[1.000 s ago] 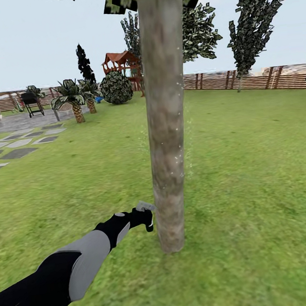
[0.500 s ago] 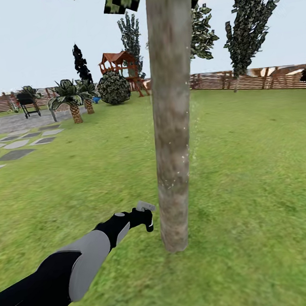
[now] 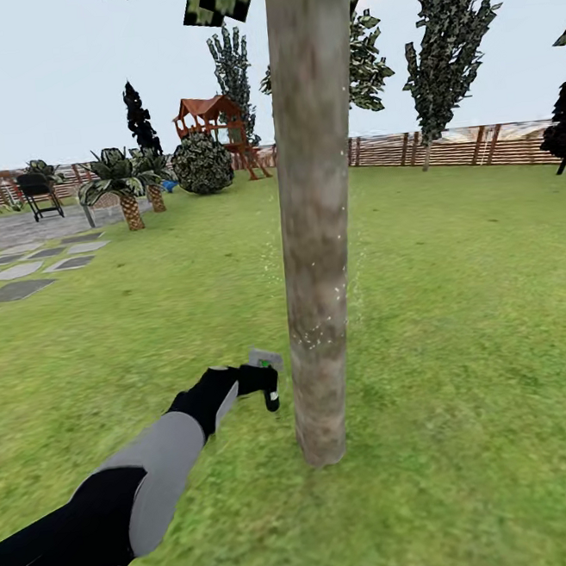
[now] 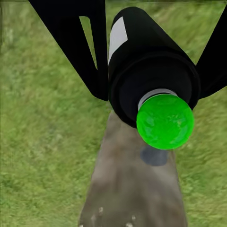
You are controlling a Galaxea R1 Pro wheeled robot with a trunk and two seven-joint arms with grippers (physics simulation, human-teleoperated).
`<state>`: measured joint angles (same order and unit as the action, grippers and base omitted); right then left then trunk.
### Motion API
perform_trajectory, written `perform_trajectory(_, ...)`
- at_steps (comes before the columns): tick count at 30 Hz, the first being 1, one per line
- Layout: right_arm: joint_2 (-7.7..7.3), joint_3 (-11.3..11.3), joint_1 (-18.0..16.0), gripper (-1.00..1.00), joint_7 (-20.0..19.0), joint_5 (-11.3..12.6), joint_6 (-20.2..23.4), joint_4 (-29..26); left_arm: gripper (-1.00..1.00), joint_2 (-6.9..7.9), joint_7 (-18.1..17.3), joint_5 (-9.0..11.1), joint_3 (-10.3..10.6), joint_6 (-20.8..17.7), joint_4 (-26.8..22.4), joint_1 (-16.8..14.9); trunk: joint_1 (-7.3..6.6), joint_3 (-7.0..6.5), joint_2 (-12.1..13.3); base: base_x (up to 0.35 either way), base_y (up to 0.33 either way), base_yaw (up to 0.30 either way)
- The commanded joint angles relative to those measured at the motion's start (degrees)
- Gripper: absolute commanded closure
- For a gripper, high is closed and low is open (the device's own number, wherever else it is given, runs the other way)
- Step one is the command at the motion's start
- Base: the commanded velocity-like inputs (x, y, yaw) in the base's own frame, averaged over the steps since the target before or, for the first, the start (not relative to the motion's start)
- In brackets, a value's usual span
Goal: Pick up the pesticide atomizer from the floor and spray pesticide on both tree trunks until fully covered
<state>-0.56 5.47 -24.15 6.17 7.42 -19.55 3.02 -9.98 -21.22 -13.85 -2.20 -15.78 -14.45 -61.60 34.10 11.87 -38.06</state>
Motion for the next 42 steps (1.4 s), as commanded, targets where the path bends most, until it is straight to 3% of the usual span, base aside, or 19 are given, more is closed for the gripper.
perform_trajectory(1,-0.06,0.4,-0.1,-1.00,0.1,0.6,-0.4,0.2,1.00,-0.02,-0.3,-0.5,-0.2,-2.5,-3.1,0.0,0.02,0.10,-0.1,0.000,0.000,0.000)
perform_trajectory(3,-0.12,0.4,-0.1,-1.00,0.2,0.6,-0.4,0.2,1.00,-0.02,-0.4,-0.5,-0.1,-6.8,-7.4,0.0,0.02,0.10,-0.1,0.000,0.000,0.000)
perform_trajectory(5,-0.14,0.4,-0.1,-1.00,0.2,0.6,-0.4,0.2,1.00,-0.02,-1.3,-0.4,-0.1,-13.6,-13.5,0.0,0.02,0.10,-0.1,0.000,0.000,0.000)
perform_trajectory(8,-0.16,0.4,-0.1,-1.00,0.1,0.5,-0.4,0.2,1.00,-0.02,-7.0,-0.5,0.0,-23.9,-22.9,-0.1,0.02,0.10,-0.1,0.000,0.000,0.000)
perform_trajectory(9,-0.16,0.4,-0.1,-1.00,0.1,0.5,-0.3,0.2,1.00,-0.02,-7.4,-0.5,0.0,-25.4,-23.9,-0.1,0.02,0.10,-0.1,0.000,0.000,0.000)
perform_trajectory(11,-0.16,0.4,-0.1,-1.00,0.0,0.5,-0.3,0.2,1.00,-0.02,-8.4,-0.5,0.0,-33.5,-29.0,-0.6,0.02,0.10,-0.1,0.000,0.000,0.000)
perform_trajectory(15,-0.16,0.5,-0.1,-1.00,0.0,0.5,-0.3,0.2,1.00,-0.02,-9.0,-0.4,0.0,-39.1,-30.7,-4.3,0.02,0.10,-0.1,0.000,0.000,0.000)
perform_trajectory(16,-0.15,0.5,-0.1,-1.00,-0.1,0.5,-0.3,0.2,1.00,-0.02,-13.1,-0.5,0.0,-40.3,-30.9,-6.7,0.02,0.10,-0.1,0.000,0.000,0.000)
perform_trajectory(19,-0.14,0.5,-0.1,-1.00,-0.1,0.5,-0.3,0.2,1.00,-0.02,-17.9,-0.6,0.0,-40.7,-30.9,-10.8,0.02,0.10,-0.1,0.000,0.000,0.000)
perform_trajectory(26,-0.14,0.5,-0.1,-1.00,-0.1,0.5,-0.3,0.2,1.00,-0.02,-19.2,-0.6,0.0,-41.0,-28.8,-19.5,0.02,0.10,-0.1,0.000,0.000,0.000)
perform_trajectory(40,-0.14,0.6,-0.1,-1.00,-0.1,0.4,-0.3,0.2,1.00,-0.02,-20.5,-0.7,0.1,-41.1,-31.6,-21.0,0.02,0.10,-0.1,-0.108,0.008,0.000)
perform_trajectory(42,-0.14,0.6,-0.1,-1.00,-0.1,0.4,-0.3,0.2,1.00,-0.02,-20.4,-0.7,0.0,-41.2,-30.3,-24.3,0.02,0.10,-0.1,-0.003,0.000,0.000)
